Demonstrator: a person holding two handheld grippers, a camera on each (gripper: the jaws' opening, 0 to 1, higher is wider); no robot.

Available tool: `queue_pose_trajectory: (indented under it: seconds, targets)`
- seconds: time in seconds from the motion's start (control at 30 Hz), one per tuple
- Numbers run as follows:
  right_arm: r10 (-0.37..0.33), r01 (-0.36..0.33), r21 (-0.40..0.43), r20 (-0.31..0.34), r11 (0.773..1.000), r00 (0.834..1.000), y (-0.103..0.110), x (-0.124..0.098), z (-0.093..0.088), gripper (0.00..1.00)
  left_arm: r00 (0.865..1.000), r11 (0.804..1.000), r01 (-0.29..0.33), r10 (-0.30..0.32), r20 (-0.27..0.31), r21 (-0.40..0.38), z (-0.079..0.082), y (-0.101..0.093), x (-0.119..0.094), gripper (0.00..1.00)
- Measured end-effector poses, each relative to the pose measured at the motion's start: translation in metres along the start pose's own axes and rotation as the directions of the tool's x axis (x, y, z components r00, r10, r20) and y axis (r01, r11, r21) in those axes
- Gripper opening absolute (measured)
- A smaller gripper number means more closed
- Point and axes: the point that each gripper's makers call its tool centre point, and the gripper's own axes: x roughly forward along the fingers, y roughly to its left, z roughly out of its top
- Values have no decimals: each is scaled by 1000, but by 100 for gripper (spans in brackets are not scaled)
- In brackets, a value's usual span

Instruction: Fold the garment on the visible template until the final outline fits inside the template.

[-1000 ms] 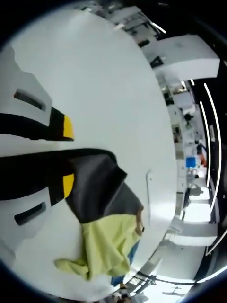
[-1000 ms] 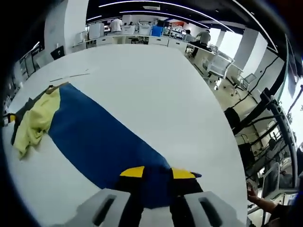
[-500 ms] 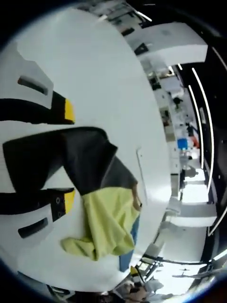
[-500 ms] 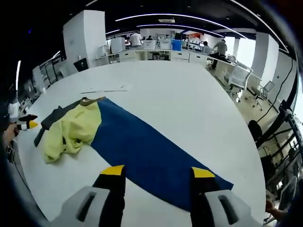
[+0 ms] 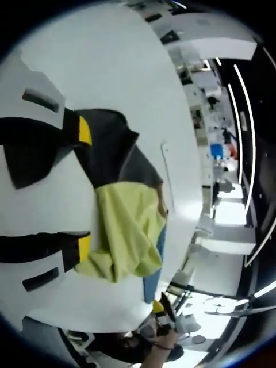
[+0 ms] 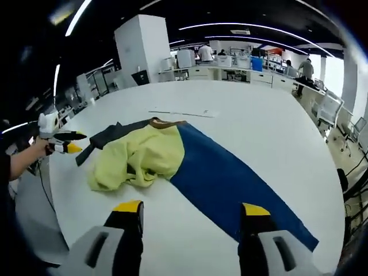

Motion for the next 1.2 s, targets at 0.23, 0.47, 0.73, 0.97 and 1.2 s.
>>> queue_pose_trajectory:
  seconds: [0.23,0.47,0.73,0.97,1.2]
  targets:
    - [66,-66,-104,-1,992,998,24,20,2,59,997,997,78,-78,-22,25,-12,-34,10,53]
    - [132,-128,-122,24,984,991,45,39,8,49,986,985,165,-164,-31,44,-16,-65,20,45]
    - [175,-166,-171,36,971,984,61,57,12,38,976,975,216,-214,-37,50,-19,-84,32,38]
    - [188,-179,-217,22,960,982,67,72,9,29,968,967,246,-241,-74,64,-27,-95,42,32]
    - [186,-177,-220,21,959,982,69,83,8,21,958,960,279,-275,-83,40,-31,-104,52,22]
